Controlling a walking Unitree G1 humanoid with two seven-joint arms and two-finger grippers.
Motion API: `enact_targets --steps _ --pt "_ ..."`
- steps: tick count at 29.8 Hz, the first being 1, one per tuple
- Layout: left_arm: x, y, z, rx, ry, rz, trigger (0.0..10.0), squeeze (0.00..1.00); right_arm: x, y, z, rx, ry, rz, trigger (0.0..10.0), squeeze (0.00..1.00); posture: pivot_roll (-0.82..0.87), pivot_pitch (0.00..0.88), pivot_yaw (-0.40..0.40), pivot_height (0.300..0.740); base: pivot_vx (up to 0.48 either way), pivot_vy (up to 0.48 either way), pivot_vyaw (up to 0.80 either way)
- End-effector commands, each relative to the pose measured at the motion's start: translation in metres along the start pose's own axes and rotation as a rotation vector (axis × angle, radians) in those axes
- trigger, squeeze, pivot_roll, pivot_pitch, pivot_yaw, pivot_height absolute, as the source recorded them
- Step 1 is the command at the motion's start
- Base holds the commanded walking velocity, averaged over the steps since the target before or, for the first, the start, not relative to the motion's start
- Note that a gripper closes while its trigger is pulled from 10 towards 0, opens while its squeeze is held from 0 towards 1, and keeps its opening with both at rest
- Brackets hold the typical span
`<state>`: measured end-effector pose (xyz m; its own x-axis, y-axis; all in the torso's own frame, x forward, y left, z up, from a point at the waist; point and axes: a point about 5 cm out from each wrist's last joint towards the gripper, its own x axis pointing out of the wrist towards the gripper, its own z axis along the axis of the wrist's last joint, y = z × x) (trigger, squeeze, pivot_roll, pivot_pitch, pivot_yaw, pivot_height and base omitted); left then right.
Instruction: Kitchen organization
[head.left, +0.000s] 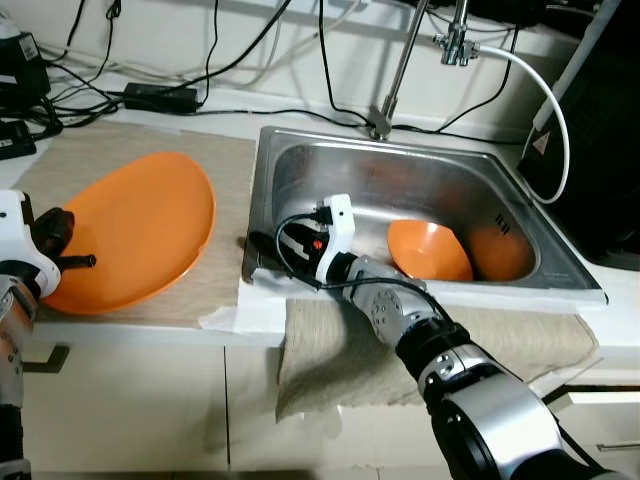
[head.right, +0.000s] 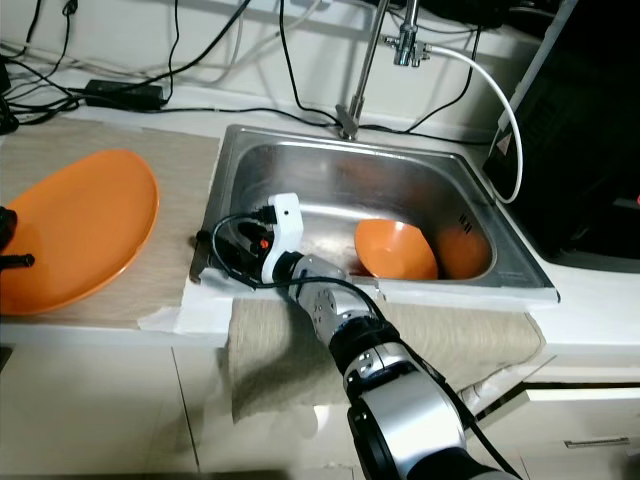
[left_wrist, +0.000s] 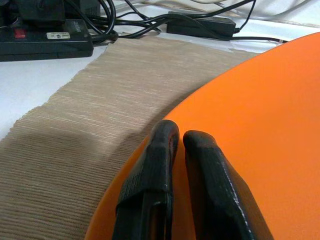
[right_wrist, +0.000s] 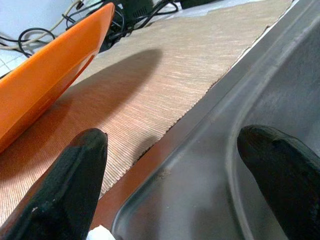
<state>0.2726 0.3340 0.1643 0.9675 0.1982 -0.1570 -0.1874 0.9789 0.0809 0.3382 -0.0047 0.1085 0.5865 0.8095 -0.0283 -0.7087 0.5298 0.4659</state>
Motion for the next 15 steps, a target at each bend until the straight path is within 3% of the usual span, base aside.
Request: enact_targets --steps 1,15 --pt "-0.0075 -0.0032 -0.0596 -0.054 0.264 0.004 10.0 0.0 0.0844 0.1547 0.0341 -0.009 0.071 0.437 10.0 0.0 0.25 0.004 -0.192 0.74 0.0 0.0 0.0" --pt "-0.0075 -0.0032 -0.0596 -0.054 0.264 0.004 10.0 0.0 0.0844 0.1547 0.0341 -0.009 0.071 0.437 10.0 0.0 0.25 0.004 -0.192 0.74 0.0 0.0 0.0"
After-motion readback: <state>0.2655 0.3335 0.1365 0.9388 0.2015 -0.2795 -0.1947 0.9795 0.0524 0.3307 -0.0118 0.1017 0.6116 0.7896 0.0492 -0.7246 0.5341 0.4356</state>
